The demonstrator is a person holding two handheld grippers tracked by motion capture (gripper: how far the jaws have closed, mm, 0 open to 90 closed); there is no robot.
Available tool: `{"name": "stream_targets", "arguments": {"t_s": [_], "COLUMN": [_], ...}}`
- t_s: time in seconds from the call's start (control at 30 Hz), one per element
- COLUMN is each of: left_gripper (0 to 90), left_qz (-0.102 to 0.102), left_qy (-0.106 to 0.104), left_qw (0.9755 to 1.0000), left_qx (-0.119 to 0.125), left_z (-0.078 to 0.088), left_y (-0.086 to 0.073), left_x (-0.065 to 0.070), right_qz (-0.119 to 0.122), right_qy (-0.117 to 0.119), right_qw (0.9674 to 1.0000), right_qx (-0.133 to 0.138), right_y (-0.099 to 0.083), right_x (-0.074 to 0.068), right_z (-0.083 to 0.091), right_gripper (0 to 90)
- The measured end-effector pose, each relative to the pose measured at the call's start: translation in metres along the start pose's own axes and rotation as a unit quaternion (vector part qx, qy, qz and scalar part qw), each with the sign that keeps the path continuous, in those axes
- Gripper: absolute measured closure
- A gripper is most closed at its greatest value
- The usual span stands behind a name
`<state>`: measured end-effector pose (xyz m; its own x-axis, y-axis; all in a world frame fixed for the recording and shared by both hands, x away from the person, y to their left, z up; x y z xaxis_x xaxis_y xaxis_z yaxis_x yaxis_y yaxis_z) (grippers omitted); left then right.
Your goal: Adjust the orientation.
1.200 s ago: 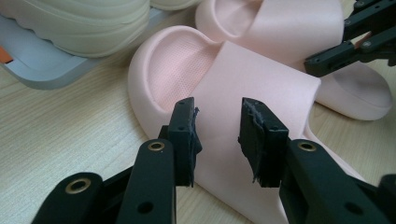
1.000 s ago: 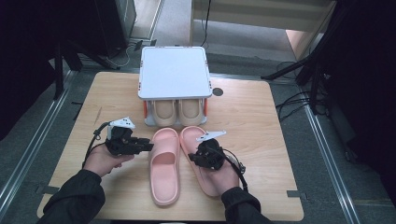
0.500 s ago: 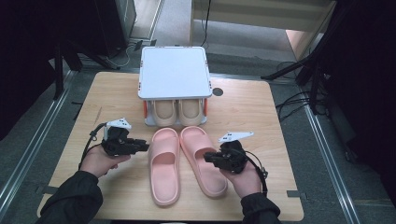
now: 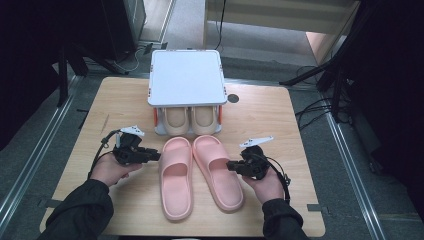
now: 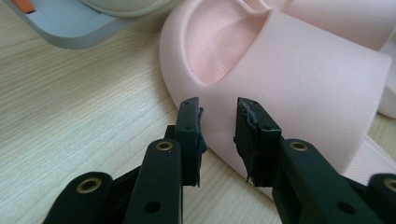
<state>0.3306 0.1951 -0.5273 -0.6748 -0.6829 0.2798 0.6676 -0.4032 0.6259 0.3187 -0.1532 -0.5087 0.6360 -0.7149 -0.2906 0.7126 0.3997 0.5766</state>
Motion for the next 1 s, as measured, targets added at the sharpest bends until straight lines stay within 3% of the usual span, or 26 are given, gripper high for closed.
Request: {"name": "stream_targets", "arguments": {"t_s": [0.07,0.43,0.57,0.77,1.0], "left_gripper": [70.4,74.3,74.2,73.3,72.5], "left_qz": [-0.008,-0.003,-0.012,-0.037,-0.044], "left_qy": [-0.001,-0.011,-0.026,-0.038,-0.042], "left_qw": [1.0,0.9999,0.9995,0.9982,0.9977], "left_qx": [-0.004,-0.008,-0.016,-0.029,-0.032], "left_z": [-0.004,-0.003,-0.004,-0.008,-0.014], "left_y": [0.001,-0.003,-0.005,-0.005,-0.002], "left_x": [0.003,0.005,0.012,0.025,0.034], "right_qz": [0.001,0.004,0.0,-0.005,-0.016], "right_qy": [0.001,0.004,0.006,0.02,0.012], "right_qw": [1.0,1.0,1.0,0.9998,0.9993], "right_qx": [-0.001,-0.007,-0.006,0.005,0.031], "right_y": [0.0,0.0,0.001,0.002,0.004], "right_x": [0.0,-0.002,0.0,0.001,0.011], "right_z": [-0.001,-0.009,-0.007,0.002,0.016], "right_gripper": [85.8,84.7,84.5,84.1,83.3]}}
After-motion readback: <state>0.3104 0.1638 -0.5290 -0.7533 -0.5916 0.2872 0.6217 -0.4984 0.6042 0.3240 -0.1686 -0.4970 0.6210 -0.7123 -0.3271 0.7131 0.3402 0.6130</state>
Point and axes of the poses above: each handheld gripper's, and its own axes: z roughly backward along the jaws, y roughly out of its top, x roughly to its right, the point moved 3 cm from there along -z, roughly forward along the jaws, and after that the axes turned 3 degrees about -z, right-handed, at the moved point
